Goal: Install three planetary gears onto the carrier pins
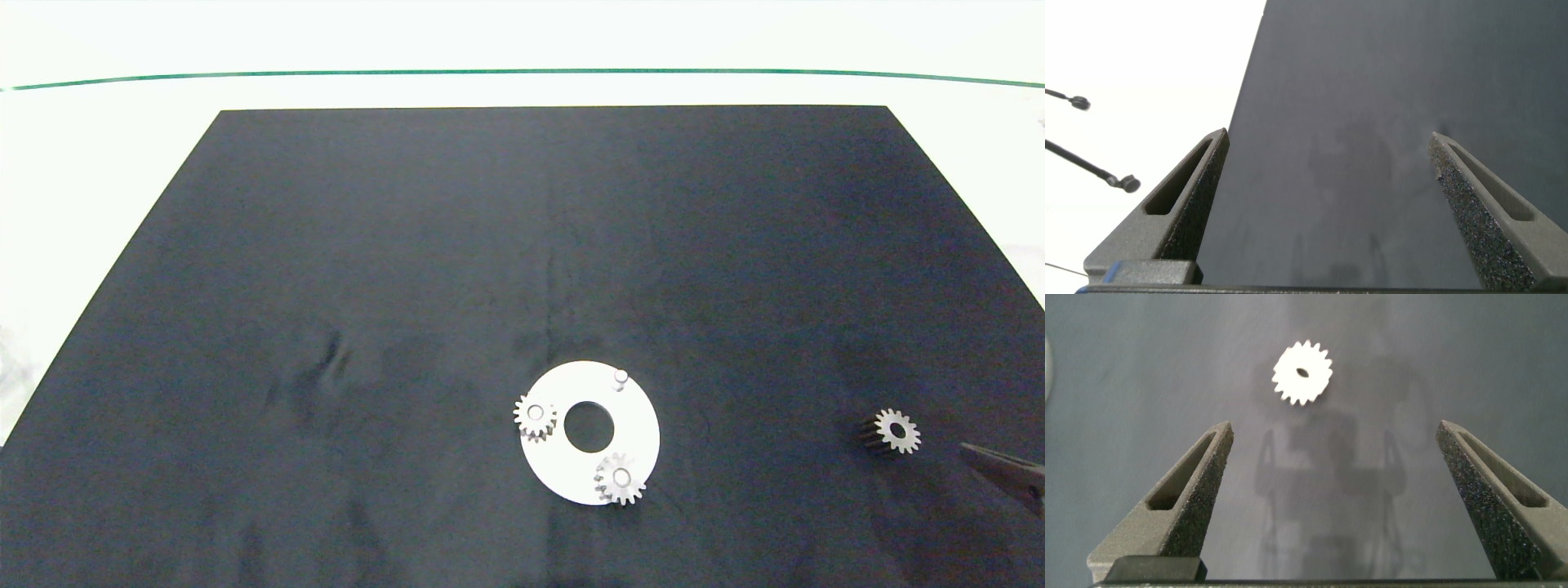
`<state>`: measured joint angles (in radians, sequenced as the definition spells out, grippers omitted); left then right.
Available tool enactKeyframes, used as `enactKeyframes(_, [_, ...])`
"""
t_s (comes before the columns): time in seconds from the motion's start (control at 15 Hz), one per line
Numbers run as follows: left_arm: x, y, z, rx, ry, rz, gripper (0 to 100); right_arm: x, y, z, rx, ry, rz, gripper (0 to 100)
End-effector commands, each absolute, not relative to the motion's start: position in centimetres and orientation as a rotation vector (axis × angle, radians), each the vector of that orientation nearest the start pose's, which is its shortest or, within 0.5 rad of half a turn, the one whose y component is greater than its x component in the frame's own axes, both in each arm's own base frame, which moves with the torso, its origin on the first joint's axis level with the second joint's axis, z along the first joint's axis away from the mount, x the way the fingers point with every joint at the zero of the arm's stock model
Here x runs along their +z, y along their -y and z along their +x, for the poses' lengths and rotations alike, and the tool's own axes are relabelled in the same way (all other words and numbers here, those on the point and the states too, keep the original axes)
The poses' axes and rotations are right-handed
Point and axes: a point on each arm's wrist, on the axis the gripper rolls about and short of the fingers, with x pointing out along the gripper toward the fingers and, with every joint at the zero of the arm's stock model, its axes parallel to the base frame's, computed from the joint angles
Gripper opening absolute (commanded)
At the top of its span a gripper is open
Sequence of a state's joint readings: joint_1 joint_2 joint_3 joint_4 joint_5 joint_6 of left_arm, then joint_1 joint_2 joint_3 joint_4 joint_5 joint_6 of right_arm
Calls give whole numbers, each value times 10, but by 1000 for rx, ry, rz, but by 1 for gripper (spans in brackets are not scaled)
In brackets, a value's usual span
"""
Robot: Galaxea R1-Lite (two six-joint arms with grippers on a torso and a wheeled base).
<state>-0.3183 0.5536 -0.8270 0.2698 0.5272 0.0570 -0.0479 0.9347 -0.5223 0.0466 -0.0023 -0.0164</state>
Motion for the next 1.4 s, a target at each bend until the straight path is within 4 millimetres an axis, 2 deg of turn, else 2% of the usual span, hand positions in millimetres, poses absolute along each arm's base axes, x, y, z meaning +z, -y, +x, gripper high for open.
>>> enactKeyframes(0.07, [277,-17,-16,225,37,40,100,171,9,127,-71,-532,9,100])
enactKeyframes(0.4, [269,-19,-24,232,9,53,100,156,7,147,-46,-580,11,100])
enactKeyframes(0.6, [267,-19,-24,230,3,55,100,154,6,160,-34,-551,11,100])
enactKeyframes(1.4, [257,-20,-27,230,-13,62,100,143,-1,180,1,-568,10,100])
